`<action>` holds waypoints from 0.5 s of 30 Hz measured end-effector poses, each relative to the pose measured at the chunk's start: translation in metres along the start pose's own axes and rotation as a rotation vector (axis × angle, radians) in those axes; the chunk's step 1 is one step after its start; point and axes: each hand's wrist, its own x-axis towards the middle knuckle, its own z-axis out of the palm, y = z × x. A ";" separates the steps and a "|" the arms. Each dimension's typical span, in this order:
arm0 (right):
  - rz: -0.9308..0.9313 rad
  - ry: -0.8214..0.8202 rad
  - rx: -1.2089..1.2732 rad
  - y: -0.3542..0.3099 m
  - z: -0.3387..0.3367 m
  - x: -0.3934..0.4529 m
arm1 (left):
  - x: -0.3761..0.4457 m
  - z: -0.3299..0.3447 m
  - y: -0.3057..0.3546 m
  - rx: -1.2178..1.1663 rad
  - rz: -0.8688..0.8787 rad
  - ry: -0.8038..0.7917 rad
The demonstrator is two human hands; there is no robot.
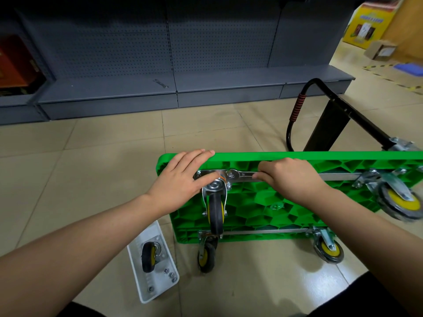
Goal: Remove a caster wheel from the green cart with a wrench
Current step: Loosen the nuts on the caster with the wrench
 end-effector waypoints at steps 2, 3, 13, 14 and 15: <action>-0.005 -0.036 0.143 -0.002 0.012 -0.005 | 0.000 0.001 0.000 0.001 -0.001 -0.001; -0.007 -0.051 0.246 -0.004 0.018 -0.008 | 0.000 0.001 0.000 -0.001 0.000 -0.003; 0.095 -0.118 0.867 -0.030 0.069 -0.019 | 0.001 0.001 0.000 0.010 0.009 -0.002; 0.103 -0.117 0.871 -0.031 0.072 -0.020 | 0.001 0.000 0.000 0.013 0.009 -0.003; 0.110 -0.117 0.876 -0.032 0.074 -0.020 | 0.001 0.000 0.000 0.017 0.008 -0.004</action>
